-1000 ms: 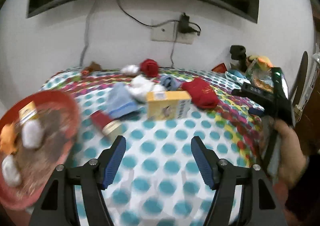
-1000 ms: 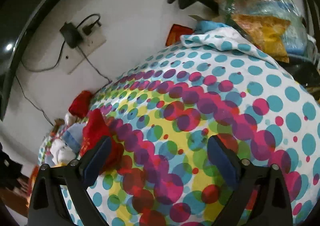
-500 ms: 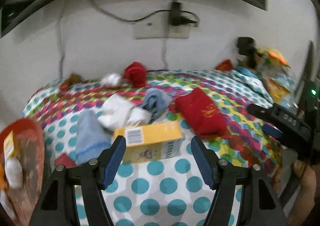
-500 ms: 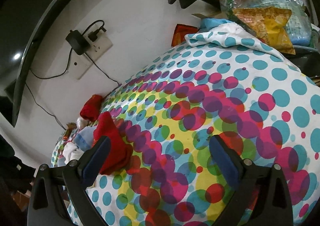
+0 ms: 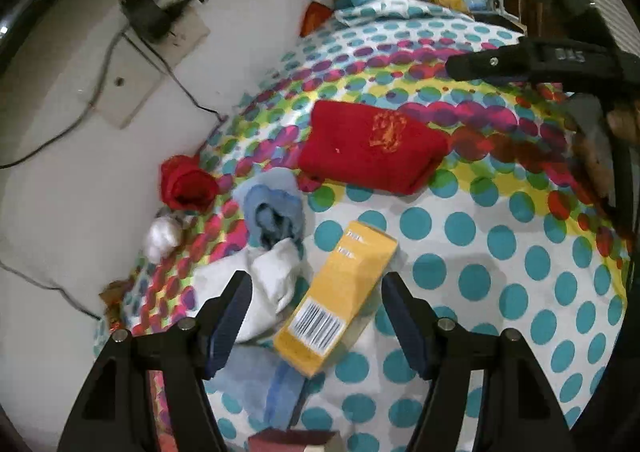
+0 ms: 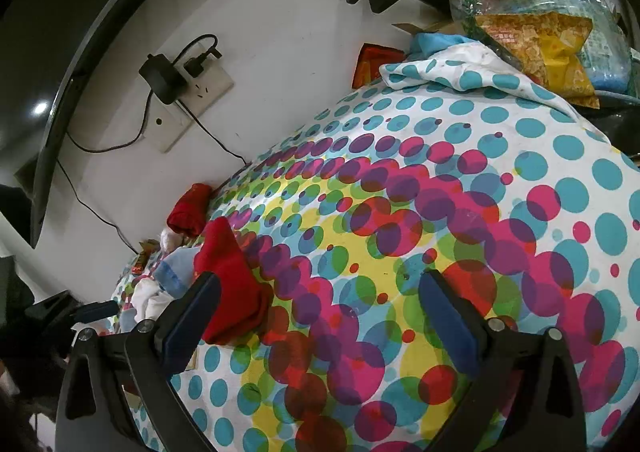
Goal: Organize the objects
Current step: 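Grasp the second yellow box with the left gripper and lift it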
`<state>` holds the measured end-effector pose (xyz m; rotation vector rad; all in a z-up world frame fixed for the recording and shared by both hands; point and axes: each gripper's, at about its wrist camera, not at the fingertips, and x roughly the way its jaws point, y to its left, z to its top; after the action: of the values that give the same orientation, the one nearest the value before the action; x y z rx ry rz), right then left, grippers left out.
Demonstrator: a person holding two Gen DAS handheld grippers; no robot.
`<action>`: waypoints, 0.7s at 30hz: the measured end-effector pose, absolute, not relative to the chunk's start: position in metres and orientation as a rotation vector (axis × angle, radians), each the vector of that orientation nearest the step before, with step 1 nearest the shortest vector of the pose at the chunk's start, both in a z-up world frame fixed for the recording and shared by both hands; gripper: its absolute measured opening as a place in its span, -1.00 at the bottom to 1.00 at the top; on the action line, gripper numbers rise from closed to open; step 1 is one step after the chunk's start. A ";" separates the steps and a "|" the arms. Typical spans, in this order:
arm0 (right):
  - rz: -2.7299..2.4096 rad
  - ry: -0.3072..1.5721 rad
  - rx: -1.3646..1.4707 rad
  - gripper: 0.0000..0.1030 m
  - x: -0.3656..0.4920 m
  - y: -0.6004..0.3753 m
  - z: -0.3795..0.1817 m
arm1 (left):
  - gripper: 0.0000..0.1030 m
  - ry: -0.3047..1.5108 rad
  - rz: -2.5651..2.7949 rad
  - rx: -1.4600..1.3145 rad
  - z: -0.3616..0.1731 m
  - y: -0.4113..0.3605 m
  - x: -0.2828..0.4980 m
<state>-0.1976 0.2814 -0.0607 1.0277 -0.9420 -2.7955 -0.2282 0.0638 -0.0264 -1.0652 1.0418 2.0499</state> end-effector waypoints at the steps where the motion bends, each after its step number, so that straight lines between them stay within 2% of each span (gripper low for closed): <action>1: -2.795 -0.941 1.028 0.93 -0.198 0.282 -0.061 | 0.32 1.053 2.029 -1.084 -0.031 0.067 -0.231; 2: -2.796 -0.941 1.029 0.93 -0.198 0.281 -0.061 | 0.30 1.069 1.995 -1.114 -0.039 0.070 -0.233; 4: -2.797 -0.938 1.030 0.93 -0.198 0.281 -0.061 | 0.09 1.082 1.953 -1.127 -0.048 0.072 -0.232; 6: -2.798 -0.933 1.034 0.93 -0.198 0.281 -0.061 | 0.03 1.094 1.956 -1.126 -0.054 0.073 -0.233; 8: -2.800 -0.928 1.038 0.94 -0.198 0.281 -0.061 | -0.15 1.036 1.969 -1.134 -0.050 0.073 -0.234; 9: -2.799 -0.928 1.037 0.94 -0.198 0.280 -0.060 | -0.33 1.016 1.972 -1.130 -0.047 0.072 -0.234; 10: -2.799 -0.929 1.037 0.94 -0.198 0.280 -0.060 | -0.43 1.000 1.978 -1.124 -0.043 0.072 -0.232; 14: -2.799 -0.928 1.038 0.94 -0.198 0.281 -0.061 | -0.44 1.039 2.005 -1.065 -0.036 0.078 -0.214; 21: -2.799 -0.928 1.038 0.94 -0.198 0.280 -0.060 | -0.45 0.875 2.188 -0.973 0.000 0.083 -0.194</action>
<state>-0.1984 0.2800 -0.0601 1.0382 -0.9278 -2.7991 -0.1937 0.0827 -0.0003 -0.9730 0.8748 2.1883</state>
